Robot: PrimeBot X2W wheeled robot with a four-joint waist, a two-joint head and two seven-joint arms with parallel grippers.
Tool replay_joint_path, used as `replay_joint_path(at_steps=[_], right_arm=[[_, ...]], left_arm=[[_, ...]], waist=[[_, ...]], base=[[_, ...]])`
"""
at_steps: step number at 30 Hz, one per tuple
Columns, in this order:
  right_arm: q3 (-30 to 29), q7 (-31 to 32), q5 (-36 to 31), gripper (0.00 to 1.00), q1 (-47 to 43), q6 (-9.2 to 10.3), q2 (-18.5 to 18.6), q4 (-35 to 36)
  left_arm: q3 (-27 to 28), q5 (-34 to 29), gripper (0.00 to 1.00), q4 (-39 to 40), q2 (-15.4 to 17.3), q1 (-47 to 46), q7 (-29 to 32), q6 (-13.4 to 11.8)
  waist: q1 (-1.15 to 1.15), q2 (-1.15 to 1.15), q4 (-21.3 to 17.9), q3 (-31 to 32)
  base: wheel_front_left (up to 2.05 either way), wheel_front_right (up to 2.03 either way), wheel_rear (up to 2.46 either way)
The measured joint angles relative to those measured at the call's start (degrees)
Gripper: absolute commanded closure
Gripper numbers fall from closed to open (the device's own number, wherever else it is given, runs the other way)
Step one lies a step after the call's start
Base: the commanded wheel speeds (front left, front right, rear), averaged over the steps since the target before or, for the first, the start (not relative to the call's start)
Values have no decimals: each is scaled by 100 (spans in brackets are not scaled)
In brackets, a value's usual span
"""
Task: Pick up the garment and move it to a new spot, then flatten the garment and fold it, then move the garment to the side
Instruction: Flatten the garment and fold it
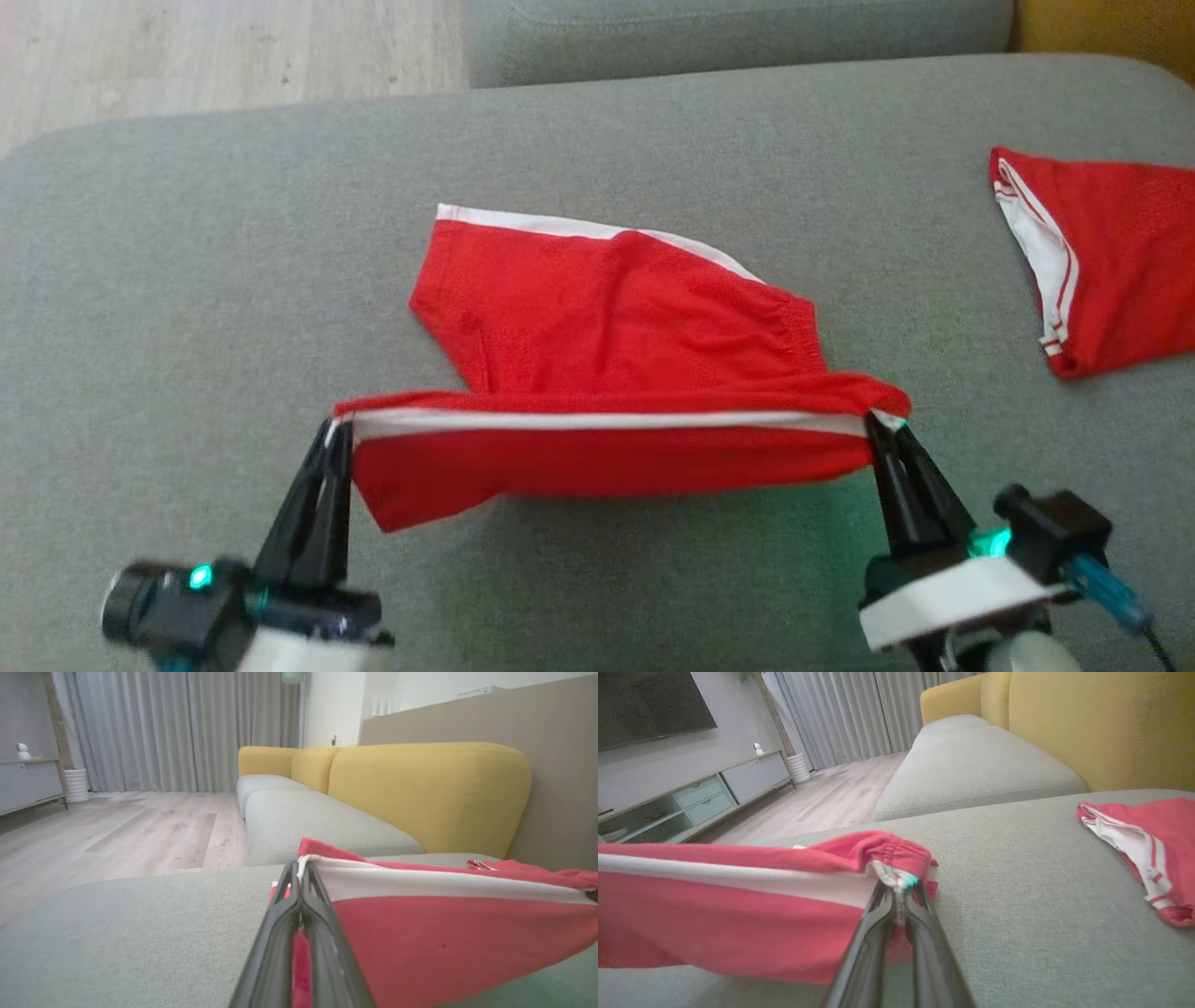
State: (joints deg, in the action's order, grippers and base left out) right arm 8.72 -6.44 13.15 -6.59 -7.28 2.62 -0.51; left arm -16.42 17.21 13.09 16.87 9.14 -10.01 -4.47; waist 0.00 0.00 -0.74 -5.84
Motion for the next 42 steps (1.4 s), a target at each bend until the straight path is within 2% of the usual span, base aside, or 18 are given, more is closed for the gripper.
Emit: replay_joint_path(at_steps=[3, 12, 18, 24, 25, 26, 27, 28, 29, 30, 35, 42], right_arm=[[47, 0, 71, 100, 464, 0, 0, -403], [101, 47, 244, 100, 2115, 0, 3, -1652], [319, -20, 367, 100, 3236, 0, 12, -2593], [592, -261, 538, 100, 3676, 0, 15, -3325], [606, -301, 584, 82, 3690, 0, 16, -3405], [631, -348, 636, 51, 3699, 0, 16, -3486], [631, -348, 636, 0, 3699, 0, 16, -3486], [647, -414, 684, 0, 3708, 0, 16, -3559], [671, -464, 717, 0, 3723, 0, 21, -3618], [699, -508, 740, 0, 3744, 0, 23, -3671], [740, -671, 823, 0, 3762, 0, 35, -3704], [628, -733, 777, 0, 3445, 0, 36, -3449]], left_arm=[[-40, 79, 100, -709, 19, -756, 156, 256], [-134, 138, 100, -2617, 36, -3059, 567, 808], [-220, 153, 100, -3832, 36, -4173, 727, 960], [-314, 136, 100, -4647, -23, -4615, 582, 1010], [-341, 135, 100, -4751, -52, -4664, 532, 1011], [-357, 135, 100, -4847, -80, -4703, 474, 1011], [-357, 135, 91, -4847, -80, -4703, 474, 1011], [-365, 134, 61, -4930, -109, -4741, 378, 1010], [-366, 129, 18, -4998, -126, -4780, 267, 1009], [-365, 129, 0, -5045, -131, -4803, 155, 1005], [-361, 130, 0, -5170, -196, -4859, -238, 994], [-334, 192, 0, -4848, -315, -4491, -377, 950]], waist=[[0, 0, -37, -151], [2, 0, -165, -771], [3, 0, -320, -1263], [2, 0, -468, -1495], [2, 0, -478, -1496], [2, 0, -483, -1488], [2, 0, -483, -1488], [1, 0, -487, -1476], [1, 0, -491, -1462], [1, 0, -495, -1443], [0, 0, -494, -1315], [0, 0, -427, -1078]], base=[[0, 0, 0], [0, 0, 0], [0, 0, 0], [0, 0, 0], [0, 0, 0], [0, 0, 0], [0, 0, 0], [0, 0, 0], [0, 0, 0], [0, 0, 0], [0, 0, 0], [0, 0, 0]])
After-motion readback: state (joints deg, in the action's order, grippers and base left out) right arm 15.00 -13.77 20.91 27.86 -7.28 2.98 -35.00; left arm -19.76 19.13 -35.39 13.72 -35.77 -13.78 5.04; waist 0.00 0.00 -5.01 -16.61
